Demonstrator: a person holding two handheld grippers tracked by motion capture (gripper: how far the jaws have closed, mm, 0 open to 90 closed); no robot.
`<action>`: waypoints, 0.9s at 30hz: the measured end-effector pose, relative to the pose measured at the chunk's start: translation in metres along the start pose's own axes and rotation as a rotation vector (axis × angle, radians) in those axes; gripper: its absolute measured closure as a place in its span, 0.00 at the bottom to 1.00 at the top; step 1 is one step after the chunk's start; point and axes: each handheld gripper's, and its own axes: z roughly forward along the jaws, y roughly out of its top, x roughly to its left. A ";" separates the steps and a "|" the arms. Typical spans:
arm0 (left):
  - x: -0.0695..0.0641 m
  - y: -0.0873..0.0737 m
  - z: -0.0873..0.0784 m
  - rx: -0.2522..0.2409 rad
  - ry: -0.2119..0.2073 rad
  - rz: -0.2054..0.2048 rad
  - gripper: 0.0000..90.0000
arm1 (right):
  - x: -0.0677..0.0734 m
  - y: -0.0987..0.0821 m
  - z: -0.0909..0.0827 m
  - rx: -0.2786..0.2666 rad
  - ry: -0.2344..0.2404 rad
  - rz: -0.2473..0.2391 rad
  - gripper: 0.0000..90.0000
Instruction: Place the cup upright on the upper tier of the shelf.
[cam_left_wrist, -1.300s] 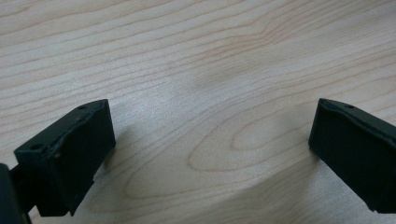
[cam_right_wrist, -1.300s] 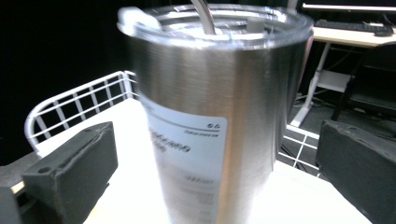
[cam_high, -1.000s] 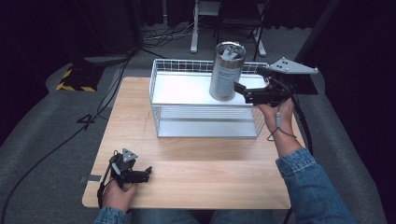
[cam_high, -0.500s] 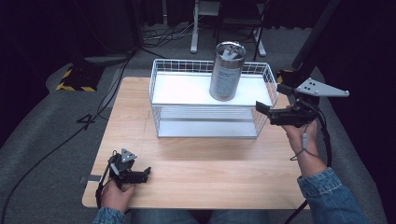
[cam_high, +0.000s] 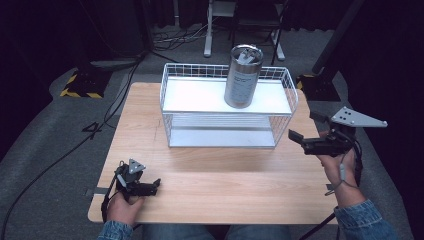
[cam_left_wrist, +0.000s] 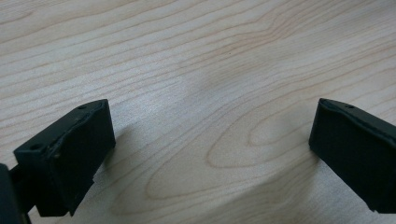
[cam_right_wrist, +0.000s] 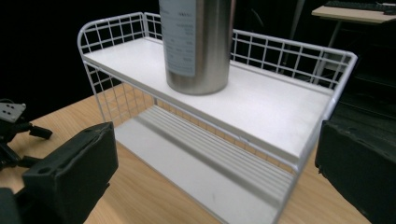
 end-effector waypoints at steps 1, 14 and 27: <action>0.000 0.000 0.000 0.000 0.002 -0.002 0.01 | -0.002 -0.004 -0.002 0.006 -0.004 0.003 0.00; -0.001 0.000 0.000 -0.002 0.009 -0.010 0.01 | -0.013 -0.054 -0.013 0.083 0.009 0.045 0.00; -0.001 0.000 0.000 0.000 0.009 -0.011 0.01 | -0.014 -0.120 0.003 0.154 -0.004 0.104 0.00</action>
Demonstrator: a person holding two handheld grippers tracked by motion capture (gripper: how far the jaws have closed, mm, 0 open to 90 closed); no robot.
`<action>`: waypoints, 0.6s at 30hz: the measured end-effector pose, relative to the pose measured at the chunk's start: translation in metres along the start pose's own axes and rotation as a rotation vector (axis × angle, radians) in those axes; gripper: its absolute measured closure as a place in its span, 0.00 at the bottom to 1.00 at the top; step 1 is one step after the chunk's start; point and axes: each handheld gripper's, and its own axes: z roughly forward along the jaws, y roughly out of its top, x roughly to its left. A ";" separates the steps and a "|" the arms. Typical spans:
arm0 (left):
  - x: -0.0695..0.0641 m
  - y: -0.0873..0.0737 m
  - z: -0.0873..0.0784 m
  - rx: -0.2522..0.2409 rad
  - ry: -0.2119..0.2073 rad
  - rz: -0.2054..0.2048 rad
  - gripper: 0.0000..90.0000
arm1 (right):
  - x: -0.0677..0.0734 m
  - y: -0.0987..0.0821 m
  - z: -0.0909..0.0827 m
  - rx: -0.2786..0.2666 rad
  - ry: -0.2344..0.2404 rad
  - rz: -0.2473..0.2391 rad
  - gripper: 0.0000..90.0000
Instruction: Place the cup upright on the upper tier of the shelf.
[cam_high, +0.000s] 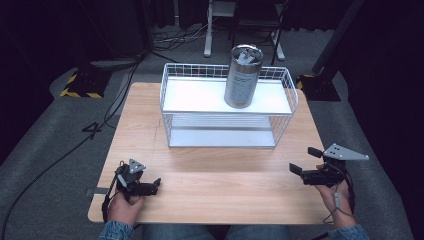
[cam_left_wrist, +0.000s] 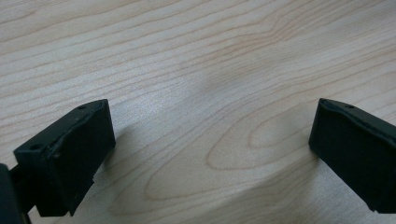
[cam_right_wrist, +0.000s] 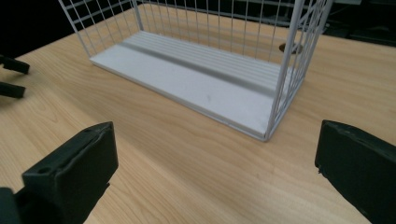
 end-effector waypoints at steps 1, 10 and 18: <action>0.000 0.000 0.000 -0.001 0.001 0.001 0.01 | 0.000 -0.005 0.002 0.004 -0.003 -0.002 0.00; 0.000 0.000 0.000 -0.001 0.002 0.000 0.01 | 0.005 -0.036 0.017 0.039 0.008 0.022 0.00; 0.000 0.000 0.000 -0.001 0.003 0.001 0.01 | 0.007 -0.047 0.025 0.101 -0.016 -0.003 0.00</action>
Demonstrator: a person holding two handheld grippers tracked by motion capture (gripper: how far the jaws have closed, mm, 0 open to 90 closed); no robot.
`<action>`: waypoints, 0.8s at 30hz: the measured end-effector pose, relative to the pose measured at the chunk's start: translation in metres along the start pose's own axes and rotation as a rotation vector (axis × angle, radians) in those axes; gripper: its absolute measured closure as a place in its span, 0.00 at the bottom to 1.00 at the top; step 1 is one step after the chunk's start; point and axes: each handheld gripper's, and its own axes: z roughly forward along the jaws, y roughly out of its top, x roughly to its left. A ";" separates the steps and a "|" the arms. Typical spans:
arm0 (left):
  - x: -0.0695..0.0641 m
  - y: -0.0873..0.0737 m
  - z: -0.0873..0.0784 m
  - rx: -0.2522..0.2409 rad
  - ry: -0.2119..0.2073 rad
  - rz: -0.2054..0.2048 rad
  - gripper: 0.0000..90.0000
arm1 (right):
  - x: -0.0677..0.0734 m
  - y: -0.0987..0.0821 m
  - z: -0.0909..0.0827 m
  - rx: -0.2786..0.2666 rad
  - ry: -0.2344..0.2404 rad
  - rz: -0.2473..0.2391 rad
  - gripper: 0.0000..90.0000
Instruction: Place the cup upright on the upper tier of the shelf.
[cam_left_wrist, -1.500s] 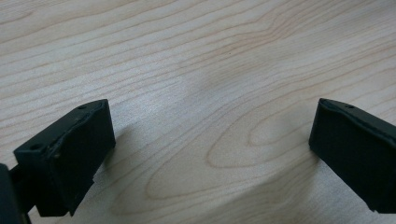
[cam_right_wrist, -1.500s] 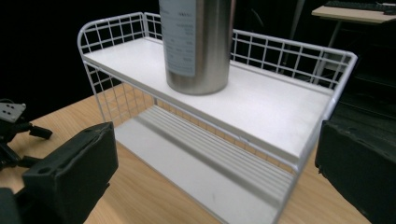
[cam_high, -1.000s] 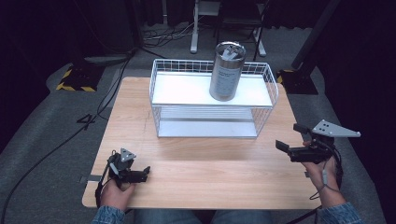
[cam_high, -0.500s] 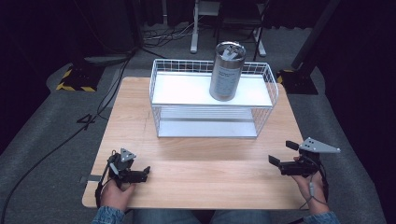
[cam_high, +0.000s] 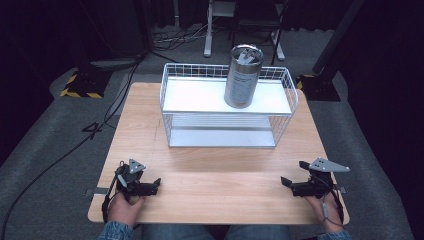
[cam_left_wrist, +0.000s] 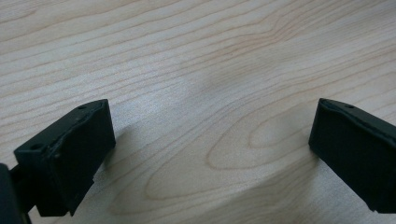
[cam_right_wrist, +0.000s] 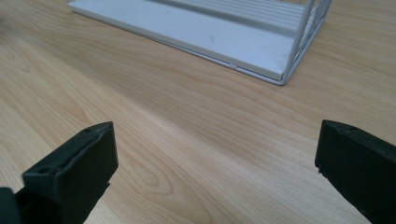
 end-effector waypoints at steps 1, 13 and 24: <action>0.000 0.000 0.000 0.000 0.000 0.000 0.01 | 0.000 -0.001 0.001 0.005 0.000 0.002 0.00; 0.000 0.000 0.000 0.001 -0.002 -0.003 0.01 | -0.002 -0.013 0.013 0.082 0.003 0.027 0.00; 0.000 0.000 0.000 0.000 -0.002 -0.001 0.01 | -0.001 -0.023 0.019 0.060 -0.038 0.038 0.00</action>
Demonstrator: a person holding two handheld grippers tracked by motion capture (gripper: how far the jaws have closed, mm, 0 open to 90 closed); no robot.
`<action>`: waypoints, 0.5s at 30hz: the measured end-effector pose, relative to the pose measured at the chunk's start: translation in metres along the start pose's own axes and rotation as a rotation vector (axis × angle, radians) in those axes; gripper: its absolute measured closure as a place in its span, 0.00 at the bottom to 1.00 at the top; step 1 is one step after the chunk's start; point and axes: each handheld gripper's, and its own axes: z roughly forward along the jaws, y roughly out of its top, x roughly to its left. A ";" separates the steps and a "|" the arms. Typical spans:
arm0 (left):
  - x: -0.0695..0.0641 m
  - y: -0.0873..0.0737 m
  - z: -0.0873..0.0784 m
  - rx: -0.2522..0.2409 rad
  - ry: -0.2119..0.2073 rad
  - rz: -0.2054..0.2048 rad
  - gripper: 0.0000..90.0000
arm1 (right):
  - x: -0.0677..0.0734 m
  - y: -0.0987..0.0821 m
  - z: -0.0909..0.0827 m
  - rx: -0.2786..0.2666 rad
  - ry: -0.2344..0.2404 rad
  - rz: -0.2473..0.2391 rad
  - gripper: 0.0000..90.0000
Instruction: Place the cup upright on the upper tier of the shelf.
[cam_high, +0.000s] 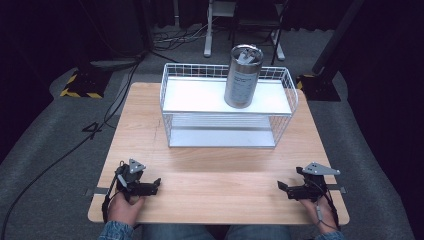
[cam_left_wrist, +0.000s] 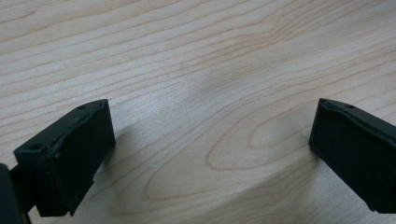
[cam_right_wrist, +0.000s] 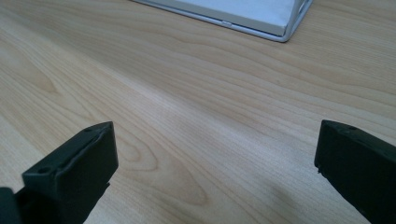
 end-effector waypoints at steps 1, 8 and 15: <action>0.000 0.000 0.000 0.000 0.000 0.000 0.01 | -0.001 -0.001 0.001 -0.014 -0.006 0.002 0.00; 0.000 0.000 0.000 -0.001 0.000 -0.001 0.01 | -0.001 -0.005 0.008 0.003 -0.044 0.005 0.00; 0.000 0.000 0.000 0.001 -0.001 -0.002 0.01 | 0.003 -0.005 0.021 0.128 -0.094 -0.043 0.00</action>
